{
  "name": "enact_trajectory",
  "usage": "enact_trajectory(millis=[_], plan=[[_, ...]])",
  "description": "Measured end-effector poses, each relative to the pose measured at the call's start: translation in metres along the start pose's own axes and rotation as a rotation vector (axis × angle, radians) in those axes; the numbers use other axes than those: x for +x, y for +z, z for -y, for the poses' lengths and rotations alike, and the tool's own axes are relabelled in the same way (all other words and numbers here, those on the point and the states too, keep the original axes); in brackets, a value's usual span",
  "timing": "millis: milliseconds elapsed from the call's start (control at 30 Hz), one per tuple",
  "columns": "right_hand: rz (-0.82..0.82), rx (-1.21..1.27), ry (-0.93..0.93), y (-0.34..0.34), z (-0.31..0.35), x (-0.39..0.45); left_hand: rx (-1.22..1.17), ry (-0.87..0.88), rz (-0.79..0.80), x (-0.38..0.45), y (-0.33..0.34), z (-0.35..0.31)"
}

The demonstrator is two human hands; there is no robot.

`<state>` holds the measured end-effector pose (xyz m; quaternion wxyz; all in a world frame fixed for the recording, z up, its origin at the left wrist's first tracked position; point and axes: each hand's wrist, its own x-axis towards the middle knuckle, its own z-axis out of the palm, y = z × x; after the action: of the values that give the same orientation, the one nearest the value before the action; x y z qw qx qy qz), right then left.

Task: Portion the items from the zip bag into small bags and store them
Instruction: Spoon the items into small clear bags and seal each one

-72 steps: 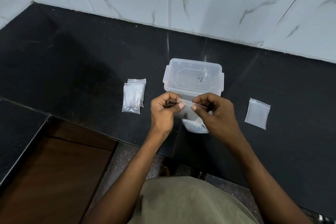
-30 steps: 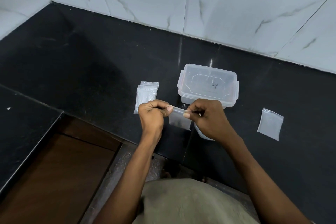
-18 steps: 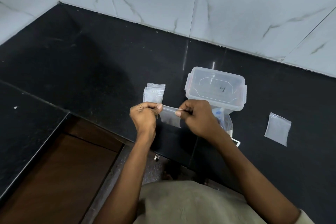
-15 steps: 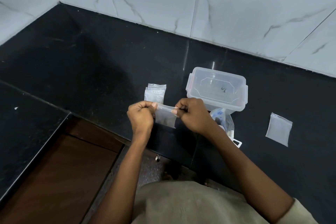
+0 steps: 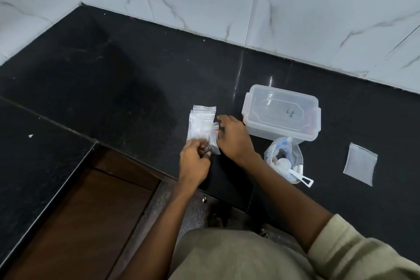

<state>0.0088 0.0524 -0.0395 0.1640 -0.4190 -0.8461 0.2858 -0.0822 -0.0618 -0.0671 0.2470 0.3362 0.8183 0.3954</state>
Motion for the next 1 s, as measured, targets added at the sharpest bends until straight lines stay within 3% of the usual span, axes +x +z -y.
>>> enact_trajectory(millis=[133,233,433,600,667,800,900,1000], plan=[[-0.029,0.006,-0.021,-0.011,-0.009,-0.024,0.049,0.043,-0.031,-0.004,0.005,-0.009],[-0.136,0.046,-0.064,-0.028,-0.023,-0.047,-0.022,0.186,-0.114,-0.015,0.015,-0.030],[-0.554,0.118,-0.156,-0.087,-0.057,-0.092,-0.154,0.515,0.102,-0.035,0.059,-0.084],[-0.816,0.093,0.139,-0.128,-0.120,-0.122,-0.080,0.555,0.184,-0.048,0.099,-0.110],[-0.795,0.042,0.410,-0.141,-0.150,-0.133,-0.036,0.562,0.197,-0.053,0.110,-0.117],[-0.472,-0.228,0.943,-0.157,-0.196,-0.144,0.042,0.520,0.192,-0.057,0.122,-0.121],[-0.369,-0.220,1.016,-0.159,-0.213,-0.146,0.077,0.484,0.185,-0.057,0.124,-0.123],[-0.434,-0.067,0.979,-0.154,-0.219,-0.145,0.108,0.454,0.180,-0.056,0.122,-0.123]])
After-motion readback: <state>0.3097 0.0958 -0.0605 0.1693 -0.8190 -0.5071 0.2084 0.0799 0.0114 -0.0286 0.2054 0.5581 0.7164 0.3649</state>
